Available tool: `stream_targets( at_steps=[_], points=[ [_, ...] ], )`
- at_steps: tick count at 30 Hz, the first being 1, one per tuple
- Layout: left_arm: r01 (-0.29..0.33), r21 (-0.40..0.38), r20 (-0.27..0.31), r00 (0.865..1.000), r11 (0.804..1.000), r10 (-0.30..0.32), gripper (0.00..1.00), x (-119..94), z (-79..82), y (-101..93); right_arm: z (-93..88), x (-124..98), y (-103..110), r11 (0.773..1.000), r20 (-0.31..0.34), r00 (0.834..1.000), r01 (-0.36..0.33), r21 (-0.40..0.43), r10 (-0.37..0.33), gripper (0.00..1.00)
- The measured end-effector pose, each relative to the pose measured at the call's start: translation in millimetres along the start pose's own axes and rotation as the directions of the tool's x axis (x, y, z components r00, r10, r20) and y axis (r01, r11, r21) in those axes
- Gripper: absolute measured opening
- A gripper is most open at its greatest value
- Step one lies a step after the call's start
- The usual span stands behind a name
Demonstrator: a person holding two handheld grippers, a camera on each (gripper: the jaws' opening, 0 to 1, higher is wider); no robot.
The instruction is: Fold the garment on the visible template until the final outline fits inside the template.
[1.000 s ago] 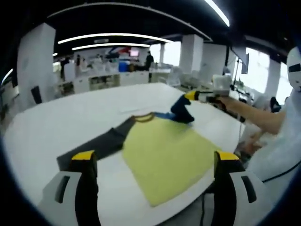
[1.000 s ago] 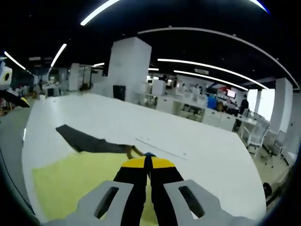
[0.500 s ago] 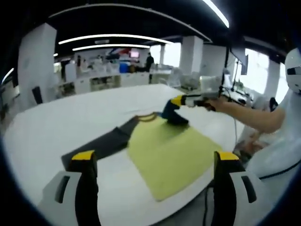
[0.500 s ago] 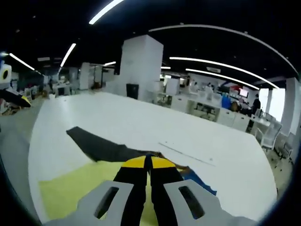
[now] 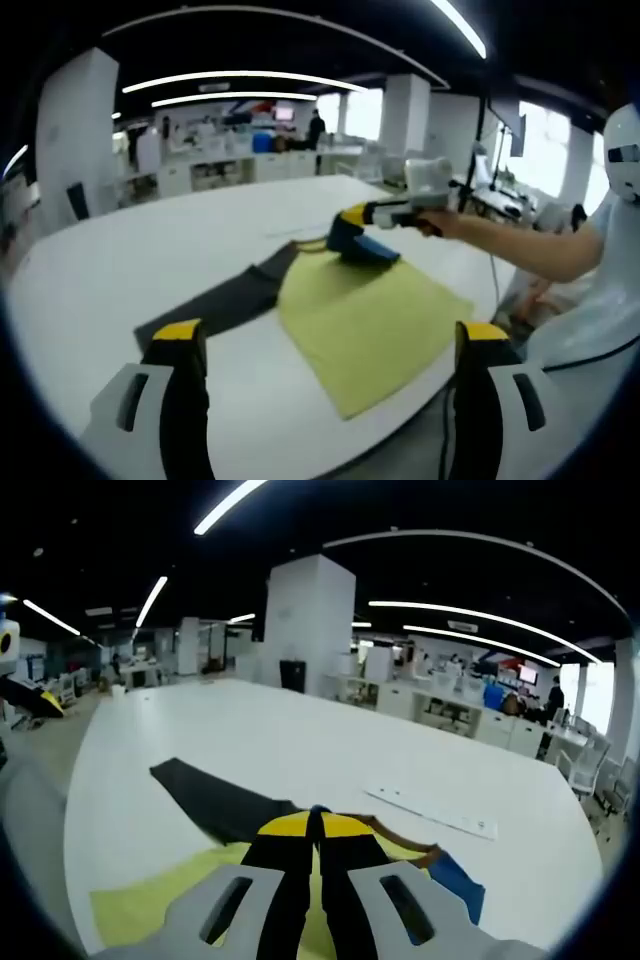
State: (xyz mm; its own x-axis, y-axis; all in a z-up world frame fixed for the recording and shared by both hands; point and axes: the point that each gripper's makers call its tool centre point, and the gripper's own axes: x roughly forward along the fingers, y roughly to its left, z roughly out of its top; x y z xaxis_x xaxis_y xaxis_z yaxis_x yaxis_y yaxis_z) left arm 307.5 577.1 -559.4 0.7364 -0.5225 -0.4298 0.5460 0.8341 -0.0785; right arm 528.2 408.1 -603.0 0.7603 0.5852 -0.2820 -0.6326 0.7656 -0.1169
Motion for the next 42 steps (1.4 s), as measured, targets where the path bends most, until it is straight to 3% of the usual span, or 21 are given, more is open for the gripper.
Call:
stream_targets(
  at_steps=[9, 13, 15, 19, 24, 42],
  points=[
    [0.022, 0.015, 0.01, 1.0, 1.0, -0.022, 1.0, 3, 5.2, 3.3, 10.2, 10, 1, 0.999, 0.034, 0.999, 0.042, 0.018, -0.042, 0.02],
    [0.025, 0.015, 0.011, 1.0, 1.0, -0.025, 1.0, 3, 4.8, 2.8, 6.1, 15, 6, 0.998, 0.034, 0.998, 0.046, 0.029, -0.047, 0.02],
    [0.03, 0.018, 0.008, 1.0, 0.999, -0.031, 0.99, 4, 3.9, 1.0, -2.8, 18, 11, 0.998, 0.019, 0.999, 0.037, 0.044, -0.038, 0.02],
    [0.031, 0.018, 0.008, 0.999, 0.999, -0.031, 0.99, 3, 3.8, 0.4, -28.9, 30, 27, 0.987, -0.031, 1.0, 0.0, 0.159, 0.005, 0.02],
    [0.019, 0.015, 0.017, 1.0, 1.0, -0.019, 1.0, -2, 3.7, 2.4, -56.6, 40, 46, 0.983, -0.086, 0.995, -0.028, 0.18, 0.044, 0.02],
    [0.034, 0.018, -0.007, 0.999, 0.999, -0.034, 0.99, 3, -0.2, 0.2, -104.1, 45, 90, 0.967, -0.156, 0.982, -0.065, 0.248, 0.107, 0.02]
  ],
)
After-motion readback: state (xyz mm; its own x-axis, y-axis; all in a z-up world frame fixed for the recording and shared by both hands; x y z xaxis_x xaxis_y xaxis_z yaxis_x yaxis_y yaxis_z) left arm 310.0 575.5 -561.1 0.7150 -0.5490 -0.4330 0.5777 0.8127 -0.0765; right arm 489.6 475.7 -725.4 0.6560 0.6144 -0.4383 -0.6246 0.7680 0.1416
